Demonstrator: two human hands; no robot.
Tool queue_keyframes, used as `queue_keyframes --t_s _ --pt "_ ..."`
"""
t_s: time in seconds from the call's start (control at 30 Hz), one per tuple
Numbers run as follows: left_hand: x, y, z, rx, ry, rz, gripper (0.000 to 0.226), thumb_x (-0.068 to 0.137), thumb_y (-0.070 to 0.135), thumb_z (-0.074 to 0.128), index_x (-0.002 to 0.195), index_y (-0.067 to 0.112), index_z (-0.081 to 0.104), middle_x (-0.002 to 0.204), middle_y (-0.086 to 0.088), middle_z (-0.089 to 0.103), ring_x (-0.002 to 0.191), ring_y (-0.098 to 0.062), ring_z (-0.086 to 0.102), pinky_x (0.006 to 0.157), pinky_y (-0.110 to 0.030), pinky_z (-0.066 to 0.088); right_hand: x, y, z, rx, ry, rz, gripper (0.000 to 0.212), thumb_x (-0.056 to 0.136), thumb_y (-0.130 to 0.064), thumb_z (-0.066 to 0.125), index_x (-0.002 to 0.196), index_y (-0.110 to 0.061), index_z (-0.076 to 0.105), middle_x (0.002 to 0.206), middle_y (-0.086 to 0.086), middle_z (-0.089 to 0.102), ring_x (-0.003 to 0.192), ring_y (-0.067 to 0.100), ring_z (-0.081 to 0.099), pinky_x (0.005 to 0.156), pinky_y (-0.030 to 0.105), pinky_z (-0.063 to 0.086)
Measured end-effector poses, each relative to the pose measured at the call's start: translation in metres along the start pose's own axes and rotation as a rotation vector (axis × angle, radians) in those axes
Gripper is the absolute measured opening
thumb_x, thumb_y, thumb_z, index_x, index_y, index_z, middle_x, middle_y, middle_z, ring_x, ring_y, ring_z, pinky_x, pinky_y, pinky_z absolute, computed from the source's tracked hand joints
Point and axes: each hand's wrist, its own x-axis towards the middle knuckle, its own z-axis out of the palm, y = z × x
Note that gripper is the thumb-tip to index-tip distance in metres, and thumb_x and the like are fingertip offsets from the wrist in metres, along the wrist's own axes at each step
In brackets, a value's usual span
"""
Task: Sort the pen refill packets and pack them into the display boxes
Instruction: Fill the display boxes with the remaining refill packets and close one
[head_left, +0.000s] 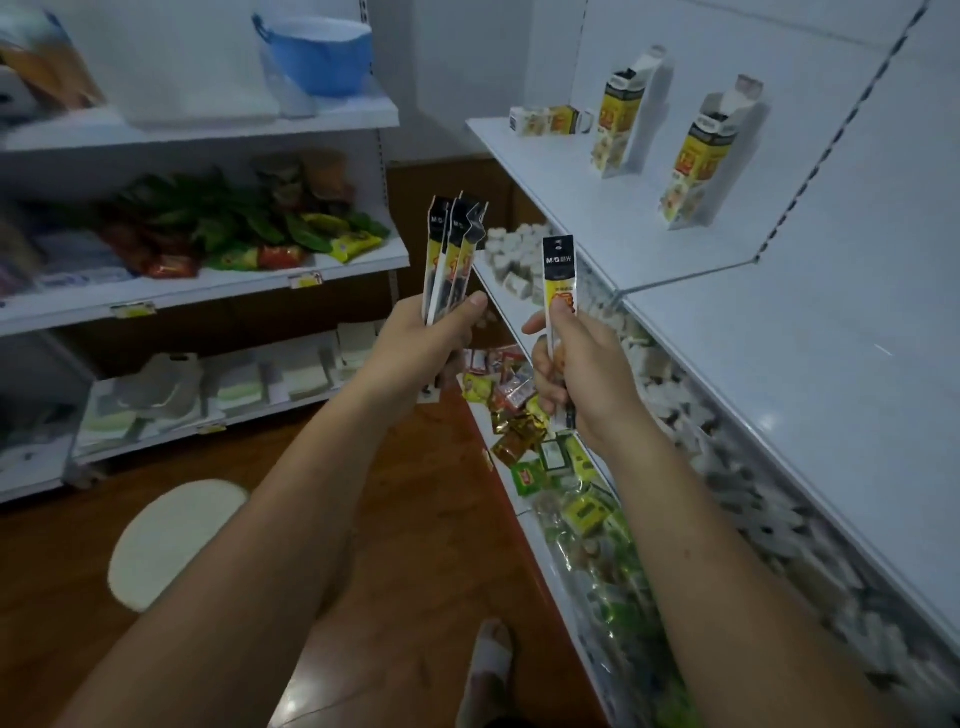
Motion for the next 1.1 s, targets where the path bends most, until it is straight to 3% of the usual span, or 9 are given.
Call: queue_keyframes --t_s 0.6,0.77,0.97,1.1 --pt "0.290 -0.009 -0.058 -0.030 0.021 -0.030 0.029 0.104 0.034 0.062 0.089 0.013 0.049 0.068 -0.002 0.043 0.051 -0.021 0.040 0.050 -0.033 0.038 0.322 -0.010 0.018 0.045 -0.067 0.026 0.039 0.111 -0.042 0.040 0.099 -0.013 0.063 0.062 0.004 0.045 0.042 0.016 0.033 0.046 0.027 0.034" --pt "0.388 -0.028 -0.075 -0.047 -0.106 0.019 0.028 0.104 0.035 0.062 0.087 0.016 0.052 0.071 -0.006 0.042 0.052 -0.023 0.040 0.050 -0.033 0.037 0.404 -0.007 0.029 0.020 0.074 0.011 0.036 0.111 -0.040 0.040 0.099 -0.014 0.063 0.060 0.004 0.045 0.040 0.015 0.032 0.045 0.026 0.034" --pt "0.500 -0.025 -0.053 -0.092 -0.333 0.034 0.028 0.105 0.031 0.062 0.089 0.011 0.050 0.065 -0.001 0.040 0.051 -0.019 0.038 0.051 -0.034 0.035 0.486 -0.036 0.016 -0.029 0.402 -0.058 0.020 0.110 -0.034 0.044 0.105 -0.019 0.057 0.068 0.008 0.052 0.042 0.014 0.039 0.050 0.030 0.037" --pt "0.545 -0.016 -0.009 -0.126 -0.487 0.029 0.030 0.103 0.032 0.064 0.083 0.014 0.052 0.062 0.000 0.042 0.051 -0.020 0.038 0.053 -0.034 0.034 0.489 -0.064 -0.020 -0.069 0.644 -0.137 0.018 0.109 -0.023 0.043 0.104 -0.012 0.057 0.071 0.013 0.060 0.049 0.025 0.051 0.050 0.037 0.047"
